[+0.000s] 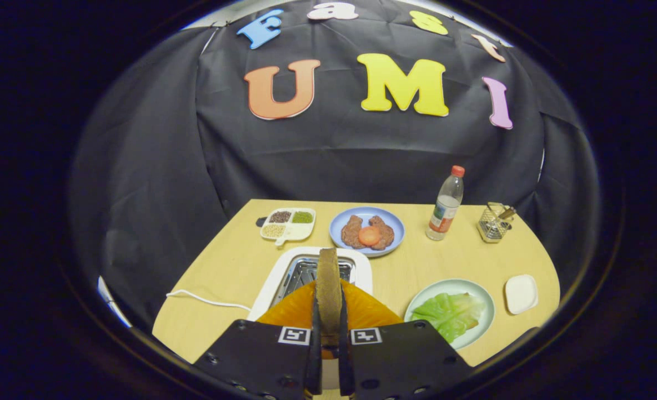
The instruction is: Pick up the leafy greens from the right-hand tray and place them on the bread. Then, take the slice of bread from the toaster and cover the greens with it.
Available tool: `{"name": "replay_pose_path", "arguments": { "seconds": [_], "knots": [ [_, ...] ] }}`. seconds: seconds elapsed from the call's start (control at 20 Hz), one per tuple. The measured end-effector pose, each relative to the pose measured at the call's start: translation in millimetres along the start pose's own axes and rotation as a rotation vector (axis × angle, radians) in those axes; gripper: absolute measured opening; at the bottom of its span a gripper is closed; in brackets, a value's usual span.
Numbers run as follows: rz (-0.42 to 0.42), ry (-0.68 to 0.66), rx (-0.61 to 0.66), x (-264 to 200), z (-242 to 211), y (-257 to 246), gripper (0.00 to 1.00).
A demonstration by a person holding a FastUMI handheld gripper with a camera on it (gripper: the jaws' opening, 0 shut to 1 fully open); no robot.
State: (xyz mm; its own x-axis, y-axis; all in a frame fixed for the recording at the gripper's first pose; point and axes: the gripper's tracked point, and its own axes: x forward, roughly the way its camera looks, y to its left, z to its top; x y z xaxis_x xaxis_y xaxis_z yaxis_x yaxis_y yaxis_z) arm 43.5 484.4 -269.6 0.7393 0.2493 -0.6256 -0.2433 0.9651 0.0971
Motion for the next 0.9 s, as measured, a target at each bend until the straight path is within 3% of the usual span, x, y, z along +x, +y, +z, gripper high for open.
{"name": "replay_pose_path", "arguments": {
  "seconds": [0.45,0.7,0.9],
  "knots": [
    [0.079,-0.122,0.092,-66.4,80.9,-25.0,0.12],
    [0.015,-0.176,0.101,-88.1,98.6,-90.2,0.12],
    [-0.051,-0.153,0.125,-78.7,79.6,-143.8,0.12]
  ]
}}
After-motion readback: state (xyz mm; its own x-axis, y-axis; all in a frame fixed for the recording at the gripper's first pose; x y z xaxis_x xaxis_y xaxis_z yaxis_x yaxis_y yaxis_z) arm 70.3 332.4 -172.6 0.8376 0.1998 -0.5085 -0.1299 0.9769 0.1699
